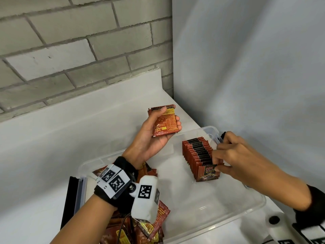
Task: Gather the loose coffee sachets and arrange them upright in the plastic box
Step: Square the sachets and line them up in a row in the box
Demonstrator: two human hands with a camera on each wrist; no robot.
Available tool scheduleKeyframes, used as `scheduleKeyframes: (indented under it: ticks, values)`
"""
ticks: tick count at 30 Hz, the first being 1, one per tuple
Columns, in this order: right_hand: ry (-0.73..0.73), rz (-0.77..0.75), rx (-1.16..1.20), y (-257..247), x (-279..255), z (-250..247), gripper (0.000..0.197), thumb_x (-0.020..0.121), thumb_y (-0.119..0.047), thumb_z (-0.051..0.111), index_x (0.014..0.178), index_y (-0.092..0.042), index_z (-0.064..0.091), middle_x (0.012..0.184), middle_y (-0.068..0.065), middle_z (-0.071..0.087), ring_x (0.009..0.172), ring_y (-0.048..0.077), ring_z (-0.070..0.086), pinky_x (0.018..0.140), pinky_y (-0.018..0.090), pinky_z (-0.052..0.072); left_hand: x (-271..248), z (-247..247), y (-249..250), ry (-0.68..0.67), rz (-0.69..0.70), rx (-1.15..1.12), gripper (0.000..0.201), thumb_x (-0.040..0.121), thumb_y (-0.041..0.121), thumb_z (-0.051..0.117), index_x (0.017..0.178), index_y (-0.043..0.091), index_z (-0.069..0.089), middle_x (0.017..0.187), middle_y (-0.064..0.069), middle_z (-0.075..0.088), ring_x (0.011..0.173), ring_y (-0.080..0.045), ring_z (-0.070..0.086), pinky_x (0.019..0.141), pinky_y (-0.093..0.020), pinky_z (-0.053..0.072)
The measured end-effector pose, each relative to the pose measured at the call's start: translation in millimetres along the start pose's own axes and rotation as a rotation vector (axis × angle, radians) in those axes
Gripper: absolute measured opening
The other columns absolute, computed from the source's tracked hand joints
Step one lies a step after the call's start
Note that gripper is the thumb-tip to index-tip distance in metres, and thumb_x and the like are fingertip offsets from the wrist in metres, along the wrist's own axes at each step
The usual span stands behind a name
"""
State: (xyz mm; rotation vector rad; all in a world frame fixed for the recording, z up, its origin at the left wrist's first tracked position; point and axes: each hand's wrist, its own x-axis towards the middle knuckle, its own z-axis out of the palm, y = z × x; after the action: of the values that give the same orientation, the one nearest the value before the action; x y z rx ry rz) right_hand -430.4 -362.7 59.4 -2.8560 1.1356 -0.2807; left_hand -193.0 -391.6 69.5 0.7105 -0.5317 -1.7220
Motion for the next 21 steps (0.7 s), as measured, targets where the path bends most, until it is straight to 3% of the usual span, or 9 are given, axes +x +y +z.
scheduleKeyframes:
  ticks: [4, 10, 18, 21]
  values:
    - [-0.01, -0.018, -0.045, -2.0, -0.4, 1.5, 0.044, 0.042, -0.017, 0.094, 0.056, -0.025, 0.053, 0.06, -0.021, 0.035, 0.075, 0.009, 0.026, 0.059, 0.024, 0.032, 0.3, -1.3, -0.9, -0.006, 0.008, -0.005, 0.042, 0.087, 0.023, 0.057, 0.123, 0.001, 0.053, 0.086, -0.016, 0.064, 0.077, -0.022, 0.065, 0.072, -0.029, 0.057]
    - [-0.04, 0.003, -0.123, -6.8, -0.5, 2.6, 0.045, 0.038, -0.019, 0.093, 0.055, -0.023, 0.052, 0.056, -0.015, 0.05, 0.075, 0.014, 0.031, 0.057, 0.025, 0.032, 1.6, -0.2, -1.8, -0.002, -0.003, -0.004, 0.044, 0.084, 0.022, 0.058, 0.122, 0.001, 0.053, 0.086, -0.016, 0.063, 0.077, -0.022, 0.065, 0.071, -0.029, 0.057]
    - [-0.033, -0.012, -0.163, -7.3, 0.8, 2.5, 0.048, 0.033, -0.022, 0.094, 0.055, -0.023, 0.051, 0.055, -0.014, 0.049, 0.074, 0.013, 0.029, 0.057, 0.024, 0.029, 0.7, 0.5, -2.0, -0.003, -0.022, -0.057, 0.038, 0.087, 0.014, 0.05, 0.122, -0.001, 0.053, 0.086, -0.018, 0.063, 0.077, -0.023, 0.066, 0.07, -0.031, 0.057]
    - [-0.023, -0.017, -0.156, -5.9, 0.1, 4.0, 0.05, 0.034, -0.023, 0.095, 0.056, -0.025, 0.05, 0.056, -0.017, 0.042, 0.073, 0.009, 0.02, 0.058, 0.023, 0.028, 0.5, 1.1, -1.6, 0.008, -0.025, -0.055, 0.042, 0.083, 0.012, 0.048, 0.123, 0.0, 0.052, 0.086, -0.018, 0.064, 0.076, -0.023, 0.066, 0.069, -0.03, 0.057]
